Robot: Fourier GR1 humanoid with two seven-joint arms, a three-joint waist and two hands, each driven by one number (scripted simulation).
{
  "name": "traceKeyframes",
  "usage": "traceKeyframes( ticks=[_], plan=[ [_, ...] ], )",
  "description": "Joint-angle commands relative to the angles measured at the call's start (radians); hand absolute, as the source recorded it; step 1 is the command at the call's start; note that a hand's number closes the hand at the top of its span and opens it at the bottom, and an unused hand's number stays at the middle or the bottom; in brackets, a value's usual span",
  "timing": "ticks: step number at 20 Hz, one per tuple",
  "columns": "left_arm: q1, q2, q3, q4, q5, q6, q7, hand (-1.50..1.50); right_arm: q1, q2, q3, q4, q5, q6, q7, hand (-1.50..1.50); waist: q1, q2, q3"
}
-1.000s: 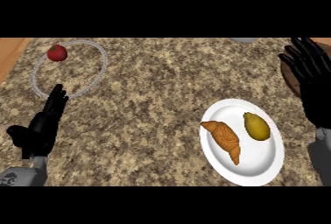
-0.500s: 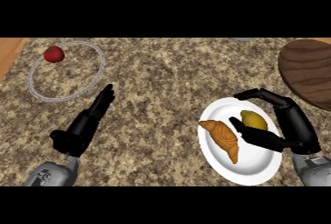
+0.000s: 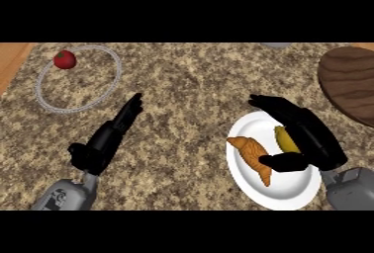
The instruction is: Pick the croissant from the plate and place it in the bowl
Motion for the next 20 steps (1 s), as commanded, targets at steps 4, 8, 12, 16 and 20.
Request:
traceKeyframes(
  ticks=[4, 8, 12, 16, 20],
  plan=[
    [0.015, 0.008, -0.007, -0.006, -0.004, -0.022, -0.006, 0.00, -0.138, -0.157, 0.139, -0.066, 0.156, 0.354, 0.360, -1.50, 0.007, -0.007, -0.006],
    [-0.009, 0.015, 0.027, 0.016, 0.021, -0.034, 0.017, 0.00, -0.193, -0.125, 0.181, -0.158, 0.044, 0.620, 0.581, -1.50, -0.007, -0.005, -0.006],
    [0.022, 0.029, 0.035, -0.078, 0.026, -0.025, 0.057, 0.00, -0.216, -0.042, 0.172, -0.244, -0.079, 0.793, 0.837, -1.50, -0.005, -0.008, -0.001],
    [0.024, 0.002, 0.035, -0.001, 0.001, -0.054, -0.016, 0.00, -0.284, 0.147, 0.203, -0.196, -0.117, 0.864, 1.059, -1.50, -0.002, 0.002, 0.000],
    [0.038, 0.019, 0.054, -0.060, 0.000, -0.068, 0.029, 0.00, -0.237, 0.148, 0.186, -0.257, -0.136, 0.896, 1.136, -1.50, -0.007, 0.000, 0.001]
  ],
)
